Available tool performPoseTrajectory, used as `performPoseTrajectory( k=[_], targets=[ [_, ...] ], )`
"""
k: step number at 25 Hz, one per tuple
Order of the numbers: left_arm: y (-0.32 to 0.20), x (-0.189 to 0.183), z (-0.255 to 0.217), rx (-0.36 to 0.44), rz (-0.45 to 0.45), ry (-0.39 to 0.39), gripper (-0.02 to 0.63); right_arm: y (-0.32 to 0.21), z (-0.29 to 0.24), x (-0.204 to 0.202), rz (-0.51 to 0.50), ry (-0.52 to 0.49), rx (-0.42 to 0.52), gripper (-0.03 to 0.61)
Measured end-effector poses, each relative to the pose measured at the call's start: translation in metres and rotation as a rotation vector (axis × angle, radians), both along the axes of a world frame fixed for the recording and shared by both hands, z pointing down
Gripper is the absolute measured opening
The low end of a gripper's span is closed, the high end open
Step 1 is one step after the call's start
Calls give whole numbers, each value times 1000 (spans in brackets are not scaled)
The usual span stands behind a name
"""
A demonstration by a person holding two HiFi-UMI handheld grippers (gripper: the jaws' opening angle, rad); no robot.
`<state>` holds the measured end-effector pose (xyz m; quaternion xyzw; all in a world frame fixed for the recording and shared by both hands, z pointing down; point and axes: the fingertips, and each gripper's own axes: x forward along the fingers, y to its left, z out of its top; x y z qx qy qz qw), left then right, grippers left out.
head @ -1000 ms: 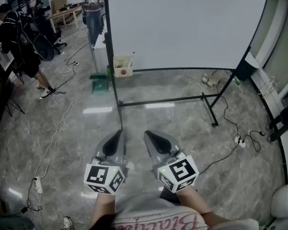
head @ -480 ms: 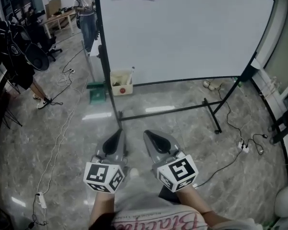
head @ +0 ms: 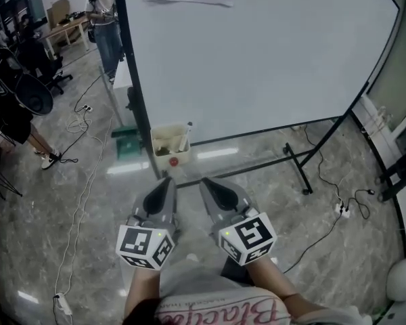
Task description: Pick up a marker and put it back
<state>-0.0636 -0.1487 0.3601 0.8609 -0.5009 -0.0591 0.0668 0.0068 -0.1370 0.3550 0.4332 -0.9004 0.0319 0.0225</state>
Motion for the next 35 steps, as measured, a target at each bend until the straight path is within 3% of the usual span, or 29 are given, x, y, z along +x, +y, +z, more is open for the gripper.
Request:
performPoseTrajectory(
  k=[6, 17, 22, 26, 28, 35],
  targets=[
    [-35, -11, 5, -23, -7, 20, 0, -41, 11, -6, 11, 4, -41, 3],
    [-103, -23, 17, -59, -35, 16, 0, -127, 41, -20, -16, 22, -140, 119],
    [-133, -31, 20, -69, -60, 15, 0, -157, 60, -23, -16, 48, -196, 138],
    [-149, -32, 26, -79, -78, 17, -2, -173, 72, -25, -46, 45, -233, 137],
    [-154, -38, 30, -85, -86, 18, 0, -173, 74, -33, -72, 41, -241, 98],
    [-160, -34, 31, -92, -93, 16, 0, -171, 69, -36, -126, 15, -246, 64]
  ],
)
